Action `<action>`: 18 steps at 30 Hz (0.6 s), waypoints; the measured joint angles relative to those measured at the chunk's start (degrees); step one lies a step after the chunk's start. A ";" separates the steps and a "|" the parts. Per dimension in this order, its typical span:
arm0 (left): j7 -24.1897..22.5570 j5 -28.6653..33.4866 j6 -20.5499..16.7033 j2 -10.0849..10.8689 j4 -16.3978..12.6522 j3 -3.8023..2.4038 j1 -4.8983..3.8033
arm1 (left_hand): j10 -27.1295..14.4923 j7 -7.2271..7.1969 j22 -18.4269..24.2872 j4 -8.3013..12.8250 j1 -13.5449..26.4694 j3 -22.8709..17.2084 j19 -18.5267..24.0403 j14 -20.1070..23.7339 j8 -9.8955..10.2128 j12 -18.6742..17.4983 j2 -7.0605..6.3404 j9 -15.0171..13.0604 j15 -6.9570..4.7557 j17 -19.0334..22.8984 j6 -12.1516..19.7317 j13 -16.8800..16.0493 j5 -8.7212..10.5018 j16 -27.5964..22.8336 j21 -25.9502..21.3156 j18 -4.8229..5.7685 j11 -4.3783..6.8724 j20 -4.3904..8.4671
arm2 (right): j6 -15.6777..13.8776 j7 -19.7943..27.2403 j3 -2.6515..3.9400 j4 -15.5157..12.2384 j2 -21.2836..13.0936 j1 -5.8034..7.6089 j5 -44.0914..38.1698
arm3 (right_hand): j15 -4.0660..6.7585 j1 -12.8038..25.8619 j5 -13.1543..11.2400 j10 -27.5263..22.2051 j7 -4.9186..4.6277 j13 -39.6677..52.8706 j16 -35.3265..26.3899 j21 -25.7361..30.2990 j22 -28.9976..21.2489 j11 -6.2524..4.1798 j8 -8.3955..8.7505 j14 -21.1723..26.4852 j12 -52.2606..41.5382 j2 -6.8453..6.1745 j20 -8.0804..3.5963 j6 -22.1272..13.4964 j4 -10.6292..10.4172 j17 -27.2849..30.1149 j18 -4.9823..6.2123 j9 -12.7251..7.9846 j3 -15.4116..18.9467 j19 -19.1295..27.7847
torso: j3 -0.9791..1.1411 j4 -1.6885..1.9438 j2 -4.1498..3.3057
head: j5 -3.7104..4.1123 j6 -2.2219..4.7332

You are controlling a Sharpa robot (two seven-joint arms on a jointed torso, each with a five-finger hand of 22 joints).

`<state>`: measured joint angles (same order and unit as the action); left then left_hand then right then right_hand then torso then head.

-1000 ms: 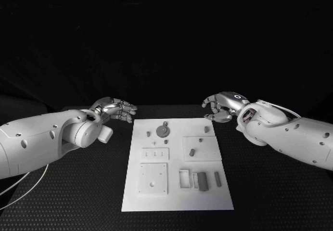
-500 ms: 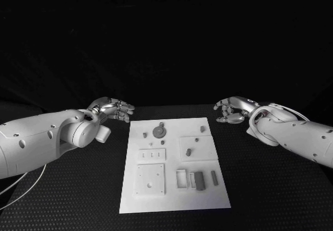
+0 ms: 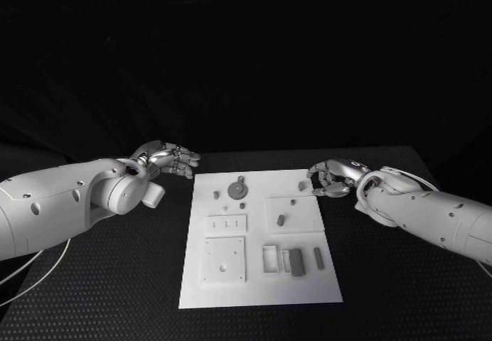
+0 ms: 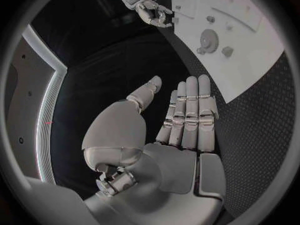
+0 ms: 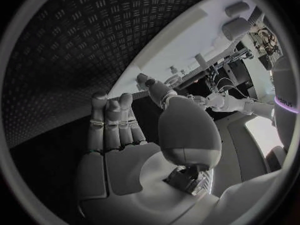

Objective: Assemble the parts on the task board

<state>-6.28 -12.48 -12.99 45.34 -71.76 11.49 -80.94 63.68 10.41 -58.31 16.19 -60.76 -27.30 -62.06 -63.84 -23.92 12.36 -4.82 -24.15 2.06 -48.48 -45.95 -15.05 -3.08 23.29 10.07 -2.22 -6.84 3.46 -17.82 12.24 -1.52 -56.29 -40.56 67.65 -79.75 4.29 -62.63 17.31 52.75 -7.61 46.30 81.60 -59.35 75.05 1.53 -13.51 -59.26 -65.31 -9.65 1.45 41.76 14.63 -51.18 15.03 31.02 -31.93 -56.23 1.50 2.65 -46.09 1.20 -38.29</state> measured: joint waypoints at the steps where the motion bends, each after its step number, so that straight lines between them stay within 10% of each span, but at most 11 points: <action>1: 0.00 0.00 0.03 0.03 0.00 0.00 0.01 | 0.00 0.00 0.00 0.00 0.00 0.00 0.00 0.00 0.00 0.00 0.00 0.00 0.00 0.00 0.00 0.00 0.00 0.00 0.00 0.00 0.00 0.00 | -0.10 0.05 0.00 0.00 0.07 -0.09 -0.24 | 0.00 0.00 0.00 0.00 -0.07 0.13 0.08 0.00 0.00 0.00 0.00 0.00 -0.33 0.00 0.00 -0.07 0.00 -0.04 0.00 0.00 0.00 0.00 | 0.02 0.00 0.00 | -0.01 -0.05; 18: 0.00 -0.04 0.25 -0.05 -0.24 -0.01 0.02 | 0.00 0.00 -0.03 0.00 0.00 0.00 0.00 0.00 0.00 0.00 0.00 -0.05 0.00 -0.05 0.00 -0.03 0.00 0.00 -0.22 0.11 0.00 0.00 | -0.38 0.33 0.03 1.03 1.70 -0.50 -1.46 | -0.20 0.54 0.00 0.00 -0.29 0.70 0.83 -0.68 -0.01 0.00 -0.58 -0.21 -1.19 0.54 -0.40 -0.05 -0.79 -0.10 -0.52 0.06 0.31 -0.41 | -0.04 0.15 -0.03 | -0.72 -0.35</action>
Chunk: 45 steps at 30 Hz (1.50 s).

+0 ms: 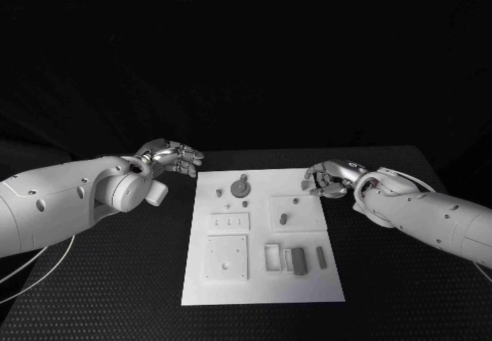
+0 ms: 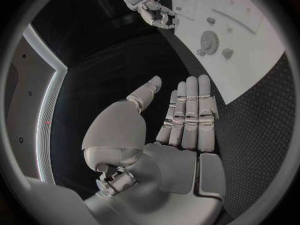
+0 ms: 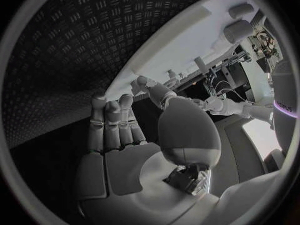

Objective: Assemble the parts on the task board

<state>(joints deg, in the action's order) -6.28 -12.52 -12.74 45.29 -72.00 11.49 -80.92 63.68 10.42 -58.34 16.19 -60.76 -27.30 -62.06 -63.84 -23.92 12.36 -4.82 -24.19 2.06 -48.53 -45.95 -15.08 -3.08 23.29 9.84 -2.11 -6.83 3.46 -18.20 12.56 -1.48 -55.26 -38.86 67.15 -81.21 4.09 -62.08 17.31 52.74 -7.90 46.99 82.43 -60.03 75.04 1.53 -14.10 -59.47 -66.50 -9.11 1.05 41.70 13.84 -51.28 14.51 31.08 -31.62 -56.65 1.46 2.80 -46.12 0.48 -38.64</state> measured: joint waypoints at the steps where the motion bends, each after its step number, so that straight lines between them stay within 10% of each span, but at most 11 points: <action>1: 0.00 0.00 0.00 0.02 -0.01 0.00 0.00 | 0.00 0.00 -0.01 0.00 0.00 0.00 0.00 0.00 0.00 0.00 0.00 0.00 0.00 0.00 0.00 -0.01 0.00 0.00 0.00 0.01 0.00 0.00 | 0.00 0.00 0.00 0.16 0.13 0.00 0.00 | 0.00 0.17 0.00 0.20 -0.05 0.00 0.00 0.00 0.00 0.20 -0.03 0.00 0.00 0.17 0.00 0.05 -0.11 0.00 -0.01 0.00 -0.11 0.00 | 0.00 0.01 -0.01 | -0.05 -0.03; 45: 0.12 -0.12 0.17 0.70 -1.37 -0.01 -0.01 | 0.00 0.00 -0.09 0.00 0.00 0.00 0.01 0.00 0.00 0.00 0.00 -0.09 0.00 -0.10 0.00 -0.11 0.00 0.00 0.00 -0.15 0.00 -0.01 | -0.05 0.27 -0.01 1.95 2.60 -0.35 0.50 | -0.22 0.53 0.00 0.20 0.05 0.05 0.66 -0.45 -0.02 0.21 -1.54 -0.22 -0.50 2.18 0.09 2.39 -0.48 0.03 -0.25 0.42 -0.16 -0.08 | 0.13 -0.27 0.07 | -0.57 -1.09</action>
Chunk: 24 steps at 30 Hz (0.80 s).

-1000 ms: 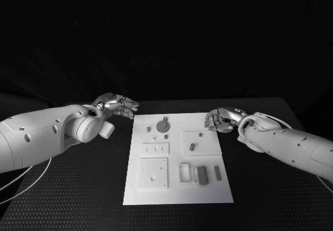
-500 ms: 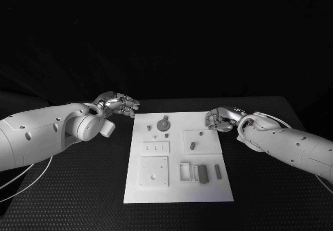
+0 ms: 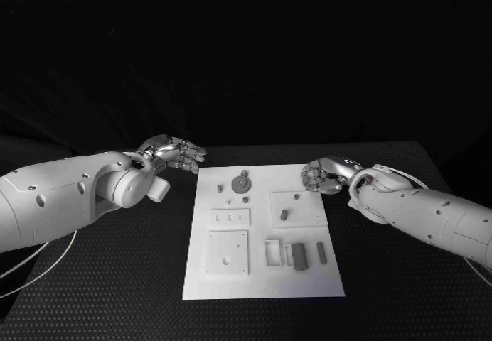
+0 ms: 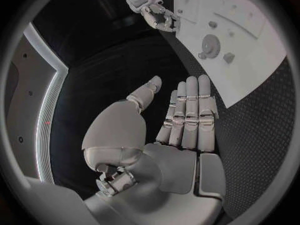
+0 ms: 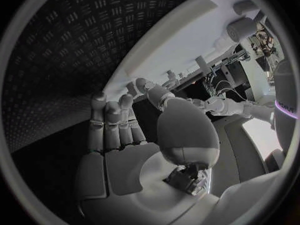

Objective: Assemble the parts on the task board

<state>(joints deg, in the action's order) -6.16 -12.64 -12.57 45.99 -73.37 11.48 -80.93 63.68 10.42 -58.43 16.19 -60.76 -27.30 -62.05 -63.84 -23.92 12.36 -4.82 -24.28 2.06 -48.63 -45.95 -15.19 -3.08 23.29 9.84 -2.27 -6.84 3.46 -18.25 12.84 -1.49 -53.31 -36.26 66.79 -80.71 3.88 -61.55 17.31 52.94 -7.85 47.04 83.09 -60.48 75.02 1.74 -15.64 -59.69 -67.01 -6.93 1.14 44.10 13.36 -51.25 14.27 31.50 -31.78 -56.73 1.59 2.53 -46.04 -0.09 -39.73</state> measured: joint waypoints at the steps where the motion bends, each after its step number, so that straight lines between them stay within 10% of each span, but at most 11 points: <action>1: 0.01 0.00 0.01 0.03 -0.07 0.00 0.00 | 0.00 0.00 0.00 0.00 0.00 0.00 0.00 0.00 0.00 0.00 0.00 0.00 0.00 0.00 0.00 0.00 0.00 0.00 0.00 0.00 0.00 0.00 | -0.01 0.00 0.00 -0.01 0.04 0.00 0.01 | 0.00 0.00 0.00 0.00 0.00 0.00 0.00 0.00 0.00 0.00 0.00 0.00 -0.05 0.00 0.00 0.01 0.00 0.00 0.00 0.00 0.00 0.00 | 0.00 0.01 -0.01 | 0.03 -0.01; 24: 0.12 -0.08 0.15 0.31 -0.23 0.00 -0.01 | 0.00 0.00 -0.04 0.00 0.00 0.00 0.00 0.00 0.00 0.00 0.00 -0.04 0.00 -0.09 0.00 -0.04 0.00 -0.23 0.00 0.12 0.00 0.00 | -0.16 -0.14 0.01 0.26 0.71 0.00 0.07 | -0.20 0.00 0.00 0.21 0.12 -0.01 0.23 -0.44 -0.01 0.21 -0.84 -0.20 -0.21 1.06 -0.12 1.35 0.00 0.14 0.02 0.27 0.00 -0.31 | 0.04 0.02 -0.02 | 0.03 -0.20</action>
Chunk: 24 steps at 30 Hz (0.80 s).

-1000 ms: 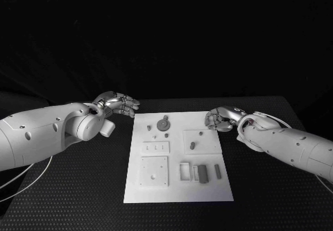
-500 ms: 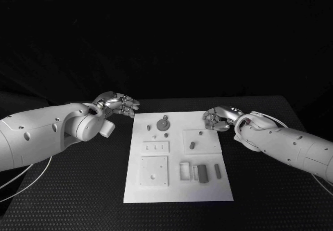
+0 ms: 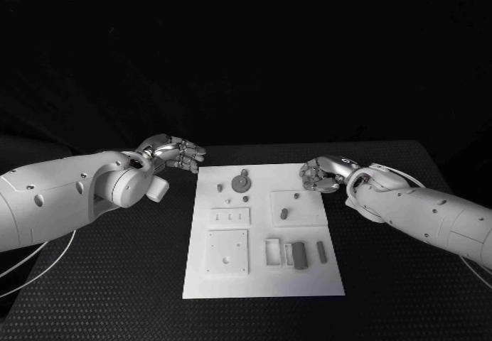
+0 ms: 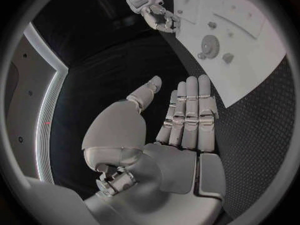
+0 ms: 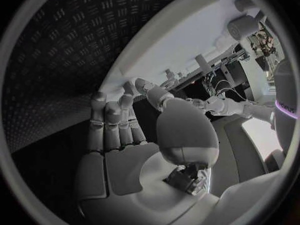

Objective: Assemble the parts on the task board

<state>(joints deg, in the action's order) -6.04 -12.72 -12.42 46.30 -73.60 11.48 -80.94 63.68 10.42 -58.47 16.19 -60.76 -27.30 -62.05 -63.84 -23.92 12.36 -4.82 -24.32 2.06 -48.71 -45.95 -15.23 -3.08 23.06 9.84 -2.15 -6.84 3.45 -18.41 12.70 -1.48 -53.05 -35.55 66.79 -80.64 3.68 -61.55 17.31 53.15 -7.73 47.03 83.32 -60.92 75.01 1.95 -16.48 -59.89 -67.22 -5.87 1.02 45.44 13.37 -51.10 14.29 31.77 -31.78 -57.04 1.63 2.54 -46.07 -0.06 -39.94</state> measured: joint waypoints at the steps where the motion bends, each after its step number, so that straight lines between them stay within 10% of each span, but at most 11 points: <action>1: 0.01 0.00 0.01 0.01 -0.01 0.00 0.00 | 0.00 0.00 0.00 0.00 0.00 0.00 0.00 0.00 0.00 0.00 0.00 0.00 0.00 0.00 0.00 -0.03 0.00 0.00 0.00 0.01 0.00 0.00 | 0.00 -0.01 0.00 0.00 -0.02 0.00 0.00 | 0.00 0.00 0.00 0.00 -0.01 0.00 0.00 0.00 0.00 0.00 0.00 0.00 0.00 0.00 0.00 0.01 0.00 0.00 0.00 0.00 0.00 0.00 | 0.00 0.00 0.00 | 0.03 -0.01; 24: 0.13 -0.06 0.17 0.11 -0.04 -0.01 -0.01 | 0.00 0.00 -0.04 0.00 0.00 0.00 0.00 0.00 0.00 0.00 0.00 -0.04 0.00 -0.04 0.00 -0.09 0.00 0.00 -0.22 0.41 0.00 0.00 | 0.02 -0.11 0.00 -0.01 -0.19 -0.01 0.02 | -0.09 0.00 0.00 0.20 -0.23 -0.06 0.22 0.00 0.00 0.20 0.00 -0.09 -0.22 0.00 0.01 0.16 0.00 0.12 0.00 -0.02 0.00 0.00 | 0.07 -0.05 0.01 | 0.24 -0.12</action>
<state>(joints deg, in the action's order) -5.91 -12.78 -12.25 46.41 -73.64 11.47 -80.94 63.68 10.41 -58.51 16.19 -60.76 -27.30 -62.05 -63.84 -23.92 12.36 -4.82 -24.36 2.06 -48.75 -45.95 -15.32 -3.08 23.06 9.63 -1.74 -6.84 3.45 -18.39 12.59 -1.48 -53.06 -35.75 66.79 -80.62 3.59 -61.55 17.31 53.35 -7.96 46.97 83.54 -60.92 75.00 2.15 -16.47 -59.97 -67.45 -5.87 1.03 45.60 13.37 -50.99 14.29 31.75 -31.78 -57.03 1.69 2.49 -46.06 0.18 -40.05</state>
